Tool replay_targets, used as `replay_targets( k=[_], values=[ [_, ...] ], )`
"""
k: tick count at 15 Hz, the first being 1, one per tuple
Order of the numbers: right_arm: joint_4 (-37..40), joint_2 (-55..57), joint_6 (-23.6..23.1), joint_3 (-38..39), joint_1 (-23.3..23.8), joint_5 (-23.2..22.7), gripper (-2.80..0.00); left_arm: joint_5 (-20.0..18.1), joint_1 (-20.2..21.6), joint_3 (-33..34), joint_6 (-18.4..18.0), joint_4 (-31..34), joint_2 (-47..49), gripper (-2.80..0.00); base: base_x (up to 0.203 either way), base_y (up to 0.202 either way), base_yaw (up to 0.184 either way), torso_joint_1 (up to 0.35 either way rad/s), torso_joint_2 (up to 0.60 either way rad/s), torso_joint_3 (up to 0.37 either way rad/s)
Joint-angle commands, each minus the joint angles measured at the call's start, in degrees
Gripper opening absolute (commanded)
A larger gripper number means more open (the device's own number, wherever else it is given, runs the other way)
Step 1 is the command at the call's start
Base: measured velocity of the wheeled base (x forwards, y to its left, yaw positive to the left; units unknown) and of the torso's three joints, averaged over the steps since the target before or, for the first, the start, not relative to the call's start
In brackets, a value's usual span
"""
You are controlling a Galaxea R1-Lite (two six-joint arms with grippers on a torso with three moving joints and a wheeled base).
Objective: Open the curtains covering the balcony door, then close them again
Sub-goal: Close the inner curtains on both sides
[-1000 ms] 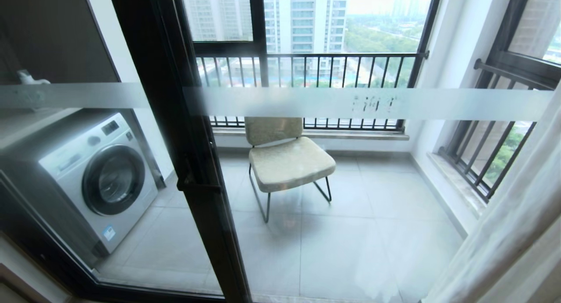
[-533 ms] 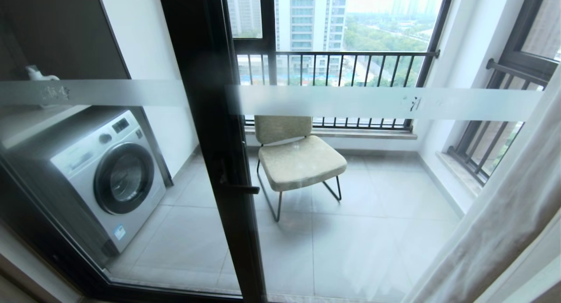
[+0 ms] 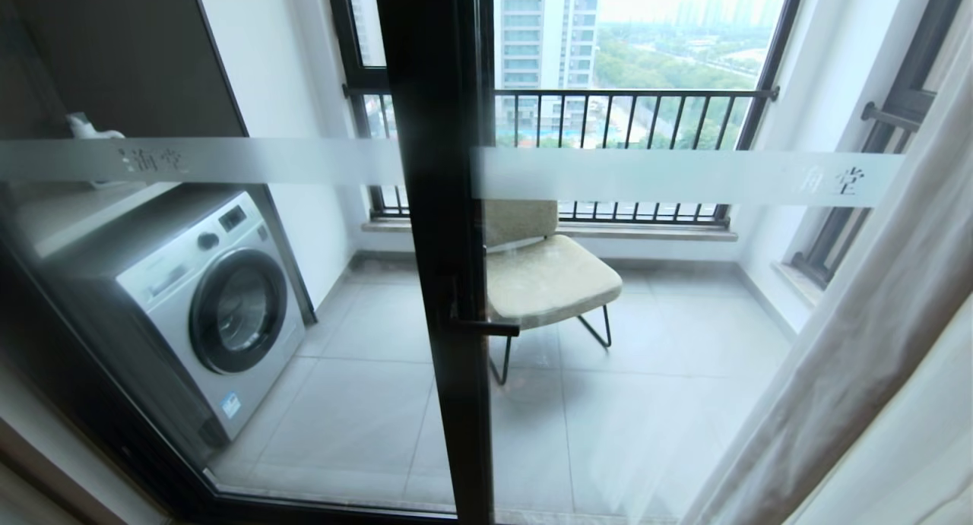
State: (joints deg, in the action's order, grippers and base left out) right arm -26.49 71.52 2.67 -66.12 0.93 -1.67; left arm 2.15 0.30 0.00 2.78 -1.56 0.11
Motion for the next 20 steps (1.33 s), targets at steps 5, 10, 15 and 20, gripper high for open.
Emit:
replay_targets(
  k=[5, 10, 15, 20],
  values=[
    [-0.3, 2.8, -1.5, -2.9, -3.4, 0.1, -2.80, 0.1, 0.0, 0.0, 0.0, 0.0, 0.0, -2.80, 0.000, 0.192, -0.001, 0.003, 0.00, 0.002],
    [-0.2, 6.3, -2.2, -7.6, -5.8, 0.2, -2.80, 0.1, 0.0, 0.0, 0.0, 0.0, 0.0, -2.80, 0.000, 0.193, 0.000, 0.001, 0.00, 0.002],
    [-0.2, 9.1, -3.4, -10.8, -6.2, 0.1, -2.80, 0.1, 0.0, 0.0, 0.0, 0.0, 0.0, -2.80, 0.000, 0.193, 0.002, 0.004, 0.00, 0.003],
    [-0.3, 9.8, -3.5, -11.0, -7.3, 0.2, -2.80, 0.1, 0.0, 0.0, 0.1, 0.0, 0.0, -2.80, 0.000, 0.190, 0.001, 0.001, 0.00, 0.003]
  ],
)
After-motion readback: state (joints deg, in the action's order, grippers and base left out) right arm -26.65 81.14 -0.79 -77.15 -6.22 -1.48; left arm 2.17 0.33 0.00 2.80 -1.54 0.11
